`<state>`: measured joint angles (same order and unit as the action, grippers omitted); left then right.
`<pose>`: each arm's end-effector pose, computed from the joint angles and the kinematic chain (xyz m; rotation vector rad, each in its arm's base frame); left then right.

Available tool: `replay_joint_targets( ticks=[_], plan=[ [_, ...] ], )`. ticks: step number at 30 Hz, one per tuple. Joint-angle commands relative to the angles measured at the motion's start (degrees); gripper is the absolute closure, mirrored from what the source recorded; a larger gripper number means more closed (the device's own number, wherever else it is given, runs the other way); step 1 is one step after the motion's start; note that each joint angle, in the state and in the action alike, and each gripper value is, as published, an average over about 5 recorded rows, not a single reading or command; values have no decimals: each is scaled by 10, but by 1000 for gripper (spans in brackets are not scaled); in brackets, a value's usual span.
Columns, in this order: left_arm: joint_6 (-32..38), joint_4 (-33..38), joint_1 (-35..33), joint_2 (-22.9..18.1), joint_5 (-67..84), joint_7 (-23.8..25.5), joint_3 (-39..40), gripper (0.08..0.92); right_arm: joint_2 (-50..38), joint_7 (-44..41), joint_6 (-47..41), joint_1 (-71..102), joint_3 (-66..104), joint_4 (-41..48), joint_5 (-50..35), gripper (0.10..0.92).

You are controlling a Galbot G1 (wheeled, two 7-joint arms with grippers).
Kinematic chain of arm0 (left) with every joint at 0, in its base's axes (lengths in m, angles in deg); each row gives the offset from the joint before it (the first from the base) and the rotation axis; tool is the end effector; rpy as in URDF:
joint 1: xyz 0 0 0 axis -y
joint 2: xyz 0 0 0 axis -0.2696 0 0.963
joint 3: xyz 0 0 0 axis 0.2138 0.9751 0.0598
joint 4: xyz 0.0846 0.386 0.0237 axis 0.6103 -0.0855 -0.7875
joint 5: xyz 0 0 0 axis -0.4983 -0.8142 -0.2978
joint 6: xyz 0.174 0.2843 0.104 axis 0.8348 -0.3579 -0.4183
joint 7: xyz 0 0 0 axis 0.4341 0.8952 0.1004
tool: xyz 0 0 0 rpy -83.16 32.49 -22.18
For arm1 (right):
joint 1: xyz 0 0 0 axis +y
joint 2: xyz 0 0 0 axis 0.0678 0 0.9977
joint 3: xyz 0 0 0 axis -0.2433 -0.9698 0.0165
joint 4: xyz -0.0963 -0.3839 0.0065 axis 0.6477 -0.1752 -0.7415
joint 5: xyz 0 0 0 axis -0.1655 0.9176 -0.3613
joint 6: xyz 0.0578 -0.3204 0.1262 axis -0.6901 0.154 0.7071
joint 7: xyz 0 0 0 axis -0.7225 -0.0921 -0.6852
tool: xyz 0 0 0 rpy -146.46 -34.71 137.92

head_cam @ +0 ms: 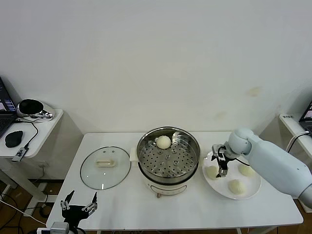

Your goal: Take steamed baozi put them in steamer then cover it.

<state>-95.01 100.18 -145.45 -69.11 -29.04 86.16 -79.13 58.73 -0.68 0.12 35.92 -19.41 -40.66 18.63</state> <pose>0.0955 0.0874 -0.3305 0.0662 -2.7172 -0.2728 0.5294 -0.1507 -0.2486 1.2517 -1.3791 1.3417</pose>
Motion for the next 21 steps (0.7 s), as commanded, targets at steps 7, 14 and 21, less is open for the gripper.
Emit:
replay_joint_targets(
  ticks=[7, 14, 21],
  plan=[
    [0, -6, 3, -1, -1, 0, 2, 177, 4, 7, 4, 15, 5, 10, 4, 203],
    [0, -8, 4, -2, -2, 0, 3, 177, 5, 8, 6, 19, 5, 13, 6, 203],
    [0, -12, 5, -2, -2, 0, 3, 177, 5, 11, 6, 20, 7, 17, 6, 209]
  ],
)
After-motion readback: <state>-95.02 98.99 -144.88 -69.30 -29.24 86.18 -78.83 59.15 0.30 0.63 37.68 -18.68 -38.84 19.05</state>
